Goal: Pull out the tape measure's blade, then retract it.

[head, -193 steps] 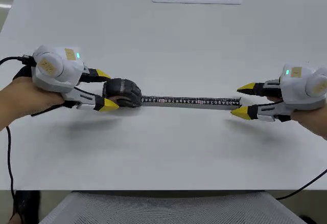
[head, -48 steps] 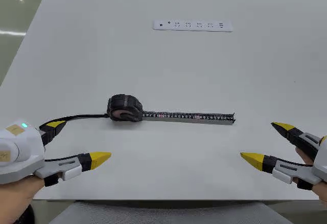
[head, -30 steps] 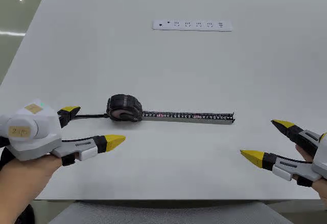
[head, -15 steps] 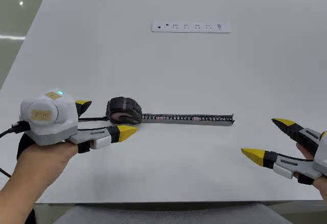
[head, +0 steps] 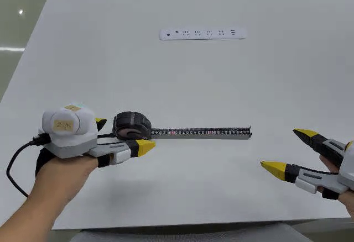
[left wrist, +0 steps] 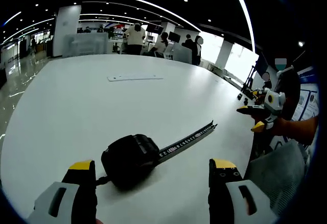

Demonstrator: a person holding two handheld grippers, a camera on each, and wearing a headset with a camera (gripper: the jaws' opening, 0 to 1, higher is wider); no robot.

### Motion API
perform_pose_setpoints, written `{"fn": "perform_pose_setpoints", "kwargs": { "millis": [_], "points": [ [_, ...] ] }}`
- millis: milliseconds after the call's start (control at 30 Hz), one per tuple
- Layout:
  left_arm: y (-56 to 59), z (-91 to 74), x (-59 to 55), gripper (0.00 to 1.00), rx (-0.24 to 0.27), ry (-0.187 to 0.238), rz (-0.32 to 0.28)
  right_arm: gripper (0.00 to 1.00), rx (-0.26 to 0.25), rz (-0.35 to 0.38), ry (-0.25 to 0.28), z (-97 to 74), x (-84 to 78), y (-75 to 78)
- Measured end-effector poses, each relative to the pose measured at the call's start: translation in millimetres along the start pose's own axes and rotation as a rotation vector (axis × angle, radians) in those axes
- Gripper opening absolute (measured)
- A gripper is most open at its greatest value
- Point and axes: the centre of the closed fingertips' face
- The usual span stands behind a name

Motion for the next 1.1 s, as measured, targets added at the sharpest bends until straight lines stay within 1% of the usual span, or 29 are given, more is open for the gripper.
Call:
{"fn": "perform_pose_setpoints", "kwargs": {
  "millis": [33, 100, 133, 333, 600, 700, 733, 833, 1000, 1033, 1100],
  "points": [
    [-1.5, 2.3, -1.3, 0.89, 0.003, -0.003, -0.009, 0.71, 0.0, 0.0, 0.0, 0.6, -0.2, 0.3],
    [-1.5, 5.0, -1.4, 0.88, -0.002, 0.007, -0.037, 0.71, 0.001, 0.002, 0.001, 1.0, 0.5, 0.6],
    [-2.5, 5.4, -0.2, 0.88, 0.005, 0.015, -0.037, 0.71, 0.002, 0.003, 0.003, 1.2, 1.3, 0.8],
    [-5.8, 12.9, -3.6, 0.88, 0.017, 0.011, -0.053, 0.71, 0.006, 0.003, 0.006, 2.8, 2.1, 2.1],
    [-7.1, 18.0, -5.8, 0.87, 0.026, 0.034, -0.088, 0.7, 0.011, 0.004, 0.004, 5.3, 1.1, 1.6],
    [-8.5, 18.8, -5.0, 0.87, 0.036, 0.051, -0.102, 0.7, 0.011, 0.01, 0.003, 6.2, -0.6, 2.8],
    [-8.7, 19.7, -4.1, 0.87, 0.038, 0.063, -0.109, 0.7, 0.011, 0.011, 0.002, 6.5, -1.1, 2.9],
    [-10.1, 20.8, -4.9, 0.87, 0.051, 0.073, -0.118, 0.7, 0.011, 0.01, 0.0, 5.8, -0.6, 2.4],
    [-12.7, 21.6, -2.1, 0.87, 0.076, 0.123, -0.16, 0.7, 0.011, 0.01, -0.001, 6.9, -0.7, 3.7],
    [-13.9, 21.2, -1.1, 0.86, 0.088, 0.138, -0.168, 0.7, 0.011, 0.009, -0.002, 7.3, -0.8, 3.9],
    [-15.2, 21.7, -2.3, 0.85, 0.101, 0.148, -0.179, 0.7, 0.012, 0.008, -0.003, 8.2, -0.6, 3.8]
  ]
}}
Point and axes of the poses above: the centre of the closed fingertips' face, and the gripper's own axes: z roughly forward along the fingers, y roughly to its right, x roughly out of its top, and after that the axes turned 13 degrees about -x, right-handed
